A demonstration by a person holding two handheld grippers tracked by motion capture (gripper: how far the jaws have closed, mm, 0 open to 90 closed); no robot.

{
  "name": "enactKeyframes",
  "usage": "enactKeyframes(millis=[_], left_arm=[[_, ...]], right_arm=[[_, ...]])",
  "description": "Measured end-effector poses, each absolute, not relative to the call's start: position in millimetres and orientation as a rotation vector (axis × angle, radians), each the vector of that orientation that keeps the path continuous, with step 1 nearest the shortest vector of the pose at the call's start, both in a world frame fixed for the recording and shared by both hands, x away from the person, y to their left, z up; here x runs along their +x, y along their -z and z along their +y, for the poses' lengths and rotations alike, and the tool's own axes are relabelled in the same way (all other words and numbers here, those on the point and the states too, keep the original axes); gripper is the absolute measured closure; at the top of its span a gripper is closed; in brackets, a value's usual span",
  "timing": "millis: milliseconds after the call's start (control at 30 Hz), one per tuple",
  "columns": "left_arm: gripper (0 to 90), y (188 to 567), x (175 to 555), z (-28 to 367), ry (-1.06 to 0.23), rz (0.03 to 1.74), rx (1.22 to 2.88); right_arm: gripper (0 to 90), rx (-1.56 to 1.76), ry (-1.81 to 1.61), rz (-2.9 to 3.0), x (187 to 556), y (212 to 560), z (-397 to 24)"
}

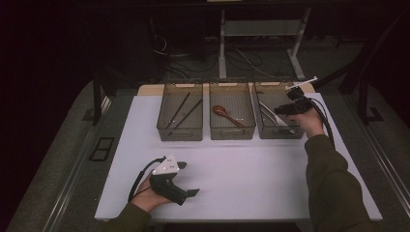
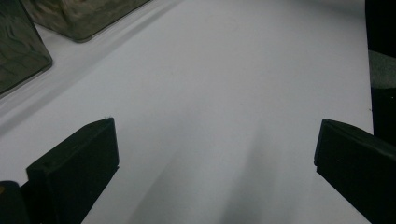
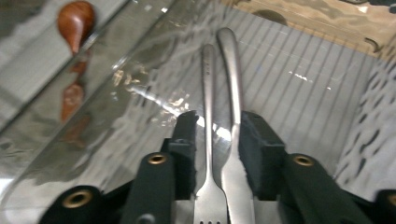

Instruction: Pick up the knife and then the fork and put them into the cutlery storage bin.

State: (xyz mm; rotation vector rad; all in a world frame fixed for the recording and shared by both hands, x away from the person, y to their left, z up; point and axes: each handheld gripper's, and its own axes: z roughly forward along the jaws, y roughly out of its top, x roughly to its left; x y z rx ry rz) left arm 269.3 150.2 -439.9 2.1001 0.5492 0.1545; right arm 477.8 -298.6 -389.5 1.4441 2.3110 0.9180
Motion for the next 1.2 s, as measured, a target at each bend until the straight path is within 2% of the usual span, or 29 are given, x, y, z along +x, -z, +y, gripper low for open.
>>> enactKeyframes(millis=[367, 833, 1200], left_arm=[[0.0, 440.0, 269.4, 150.5, -0.157, 0.549, 2.105], [0.0, 440.1, 269.0, 150.5, -0.159, 0.552, 2.106], [0.0, 440.1, 268.9, 150.6, -0.16, 0.555, 2.104]], right_arm=[[41.4, 1.394, -1.064, 2.266, 460.1, 372.7, -302.3], [34.6, 1.318, -1.231, 2.238, 418.0, 374.5, -311.6], [27.3, 1.208, -1.251, 2.223, 376.5, 375.7, -303.7]])
